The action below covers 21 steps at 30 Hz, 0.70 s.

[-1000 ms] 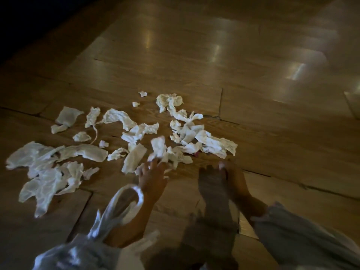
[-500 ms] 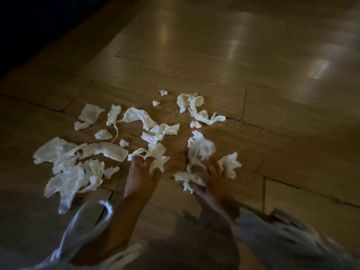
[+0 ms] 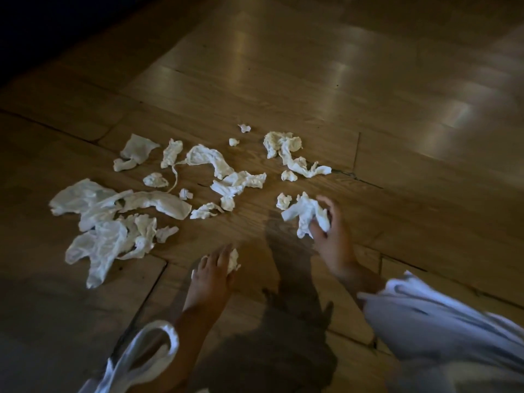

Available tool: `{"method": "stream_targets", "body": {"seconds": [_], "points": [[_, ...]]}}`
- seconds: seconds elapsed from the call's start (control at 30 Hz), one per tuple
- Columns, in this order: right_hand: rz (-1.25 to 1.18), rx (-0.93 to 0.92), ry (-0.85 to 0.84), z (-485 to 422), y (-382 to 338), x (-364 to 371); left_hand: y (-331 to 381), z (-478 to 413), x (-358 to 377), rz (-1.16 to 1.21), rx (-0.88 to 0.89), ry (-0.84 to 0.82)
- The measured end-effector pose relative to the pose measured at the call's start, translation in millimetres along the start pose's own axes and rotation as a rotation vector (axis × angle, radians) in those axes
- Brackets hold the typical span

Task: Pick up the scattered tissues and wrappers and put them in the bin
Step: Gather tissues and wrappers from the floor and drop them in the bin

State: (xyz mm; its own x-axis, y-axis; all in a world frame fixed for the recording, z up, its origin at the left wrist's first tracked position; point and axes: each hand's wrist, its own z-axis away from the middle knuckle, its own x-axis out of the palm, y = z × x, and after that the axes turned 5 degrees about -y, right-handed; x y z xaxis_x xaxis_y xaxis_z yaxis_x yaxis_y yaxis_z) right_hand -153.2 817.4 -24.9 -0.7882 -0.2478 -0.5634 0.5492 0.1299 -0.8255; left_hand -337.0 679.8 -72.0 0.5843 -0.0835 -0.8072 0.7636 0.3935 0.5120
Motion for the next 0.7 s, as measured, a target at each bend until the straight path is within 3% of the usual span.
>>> {"method": "stream_targets", "body": {"seconds": [0.17,0.3,0.4,0.47,0.57,0.63,0.7], "points": [[0.312,-0.026,-0.077,-53,14,17,-15,11,-6,-0.035,-0.003,0.061],[0.508,-0.031,-0.242,-52,25,39,-33,11,-32,0.076,-0.073,0.311],[0.624,-0.127,-0.253,-1,31,56,-55,8,-61,0.286,-0.28,0.431],[0.661,-0.245,-0.367,36,34,65,-77,4,-77,0.291,-0.335,0.419],[0.688,-0.477,-0.533,62,40,73,-110,1,-84,0.027,-0.339,0.241],[0.72,-0.527,-0.616,58,35,70,-116,7,-81,0.156,-0.367,0.195],[0.756,-0.525,-0.693,51,24,66,-114,18,-70,0.184,-0.35,0.284]]}}
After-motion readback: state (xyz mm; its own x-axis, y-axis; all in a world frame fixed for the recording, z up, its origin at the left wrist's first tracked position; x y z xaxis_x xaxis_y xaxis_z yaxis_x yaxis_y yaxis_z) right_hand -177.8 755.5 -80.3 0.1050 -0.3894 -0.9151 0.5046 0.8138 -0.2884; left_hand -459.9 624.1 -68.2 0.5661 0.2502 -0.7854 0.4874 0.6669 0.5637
